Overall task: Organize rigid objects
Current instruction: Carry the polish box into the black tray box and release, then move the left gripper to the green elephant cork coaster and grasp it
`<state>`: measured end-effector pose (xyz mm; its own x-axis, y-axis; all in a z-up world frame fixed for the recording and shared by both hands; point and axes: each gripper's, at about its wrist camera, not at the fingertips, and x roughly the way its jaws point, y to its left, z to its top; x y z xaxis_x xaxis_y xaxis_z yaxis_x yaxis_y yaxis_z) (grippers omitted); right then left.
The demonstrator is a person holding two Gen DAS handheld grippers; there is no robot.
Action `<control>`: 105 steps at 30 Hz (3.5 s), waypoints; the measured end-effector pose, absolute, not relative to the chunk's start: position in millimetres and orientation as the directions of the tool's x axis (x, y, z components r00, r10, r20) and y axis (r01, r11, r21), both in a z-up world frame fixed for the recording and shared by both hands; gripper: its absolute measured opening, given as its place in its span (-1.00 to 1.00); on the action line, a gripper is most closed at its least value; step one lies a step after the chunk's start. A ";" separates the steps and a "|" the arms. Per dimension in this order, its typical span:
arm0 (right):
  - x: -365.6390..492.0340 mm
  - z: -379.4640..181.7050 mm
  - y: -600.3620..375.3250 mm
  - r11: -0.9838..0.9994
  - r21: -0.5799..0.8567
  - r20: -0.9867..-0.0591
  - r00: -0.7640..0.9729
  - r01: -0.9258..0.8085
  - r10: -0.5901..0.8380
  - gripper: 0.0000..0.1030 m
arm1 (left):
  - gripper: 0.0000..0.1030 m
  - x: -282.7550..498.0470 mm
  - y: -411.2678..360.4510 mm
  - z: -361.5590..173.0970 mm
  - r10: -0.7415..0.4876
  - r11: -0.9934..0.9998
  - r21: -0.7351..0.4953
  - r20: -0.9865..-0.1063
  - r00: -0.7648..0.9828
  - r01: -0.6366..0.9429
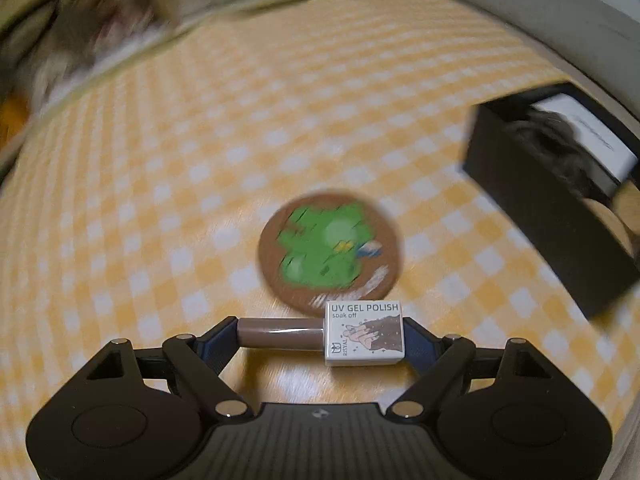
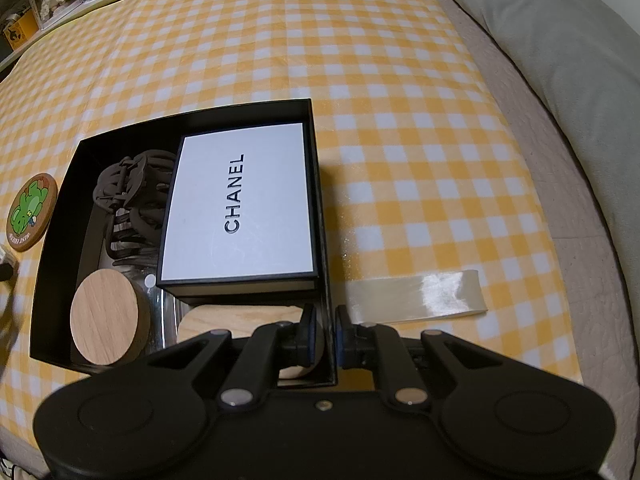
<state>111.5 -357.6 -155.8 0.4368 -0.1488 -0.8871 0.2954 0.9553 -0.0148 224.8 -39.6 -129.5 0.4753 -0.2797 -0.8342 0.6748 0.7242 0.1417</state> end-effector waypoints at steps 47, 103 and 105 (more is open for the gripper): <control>111.2 -156.9 -355.9 0.957 -0.005 -0.886 0.442 0.289 -0.138 -0.77 | 0.81 176.9 -230.1 -88.8 -0.274 -0.087 0.375 -0.900 0.340 0.923; 103.1 -147.5 -372.5 0.945 0.050 -0.875 0.471 0.322 -0.114 -0.92 | 1.00 233.4 -37.9 -99.7 -0.415 0.870 -0.124 -0.708 0.572 0.477; 101.9 -146.5 -375.2 0.943 0.058 -0.874 0.473 0.327 -0.110 -0.92 | 1.00 237.2 -36.4 -106.6 -0.398 0.880 -0.123 -0.720 0.569 0.459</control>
<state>101.9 -375.2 -146.5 0.4728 -0.1096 -0.8743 0.3266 0.9434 0.0584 237.2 -36.4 -106.6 0.5688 -0.3976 -0.7200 0.4593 0.8797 -0.1229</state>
